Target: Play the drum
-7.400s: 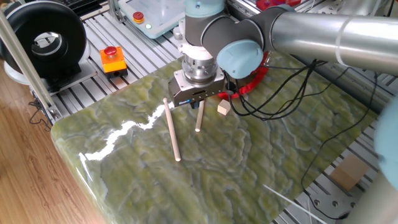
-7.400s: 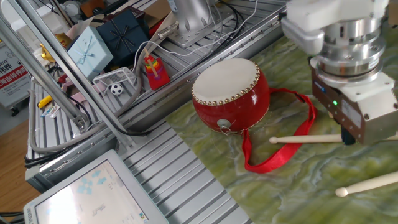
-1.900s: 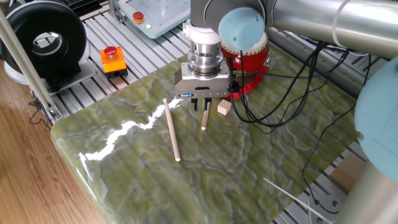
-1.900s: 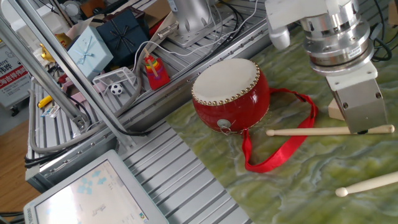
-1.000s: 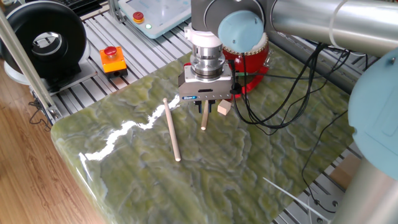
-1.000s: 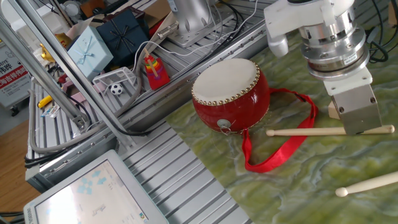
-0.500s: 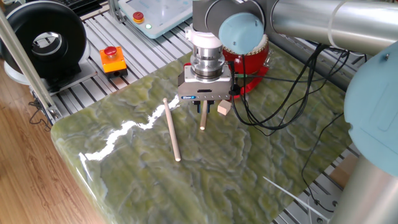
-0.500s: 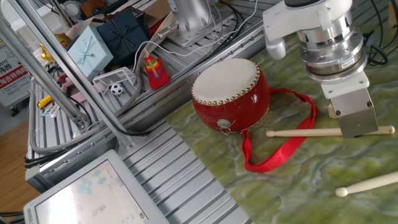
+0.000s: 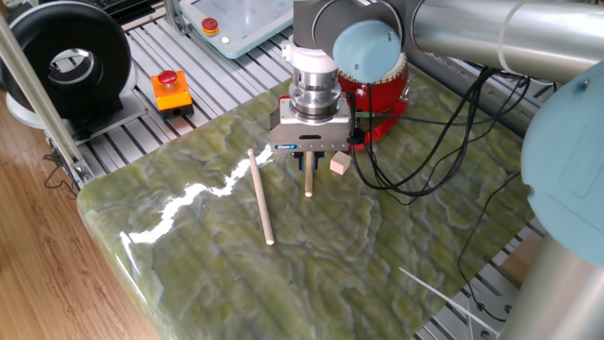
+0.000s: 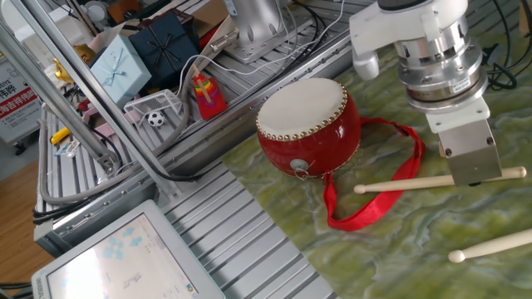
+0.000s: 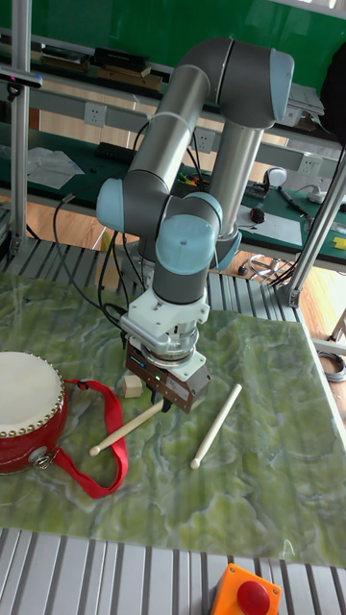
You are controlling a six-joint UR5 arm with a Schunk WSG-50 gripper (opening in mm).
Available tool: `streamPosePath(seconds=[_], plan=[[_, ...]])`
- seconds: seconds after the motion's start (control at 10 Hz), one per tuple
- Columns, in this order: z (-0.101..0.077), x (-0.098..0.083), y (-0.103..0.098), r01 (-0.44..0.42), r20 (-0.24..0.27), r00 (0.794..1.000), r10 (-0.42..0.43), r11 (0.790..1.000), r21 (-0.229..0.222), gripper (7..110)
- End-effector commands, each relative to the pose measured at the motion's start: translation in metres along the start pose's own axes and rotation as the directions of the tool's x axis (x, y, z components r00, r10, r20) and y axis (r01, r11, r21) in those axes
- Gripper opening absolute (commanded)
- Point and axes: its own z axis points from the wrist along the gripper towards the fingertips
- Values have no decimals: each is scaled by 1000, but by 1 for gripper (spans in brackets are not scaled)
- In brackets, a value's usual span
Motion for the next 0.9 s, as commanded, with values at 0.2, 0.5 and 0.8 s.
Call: streamPosePath(seconds=[0.2,0.5,0.8], plan=[[-3,2,5,0,-10,1000,0,1000,-7,22],[0,4,5,-1,-21,1000,1,1000,4,22],[0,13,2,-9,-50,999,10,1000,22,7]])
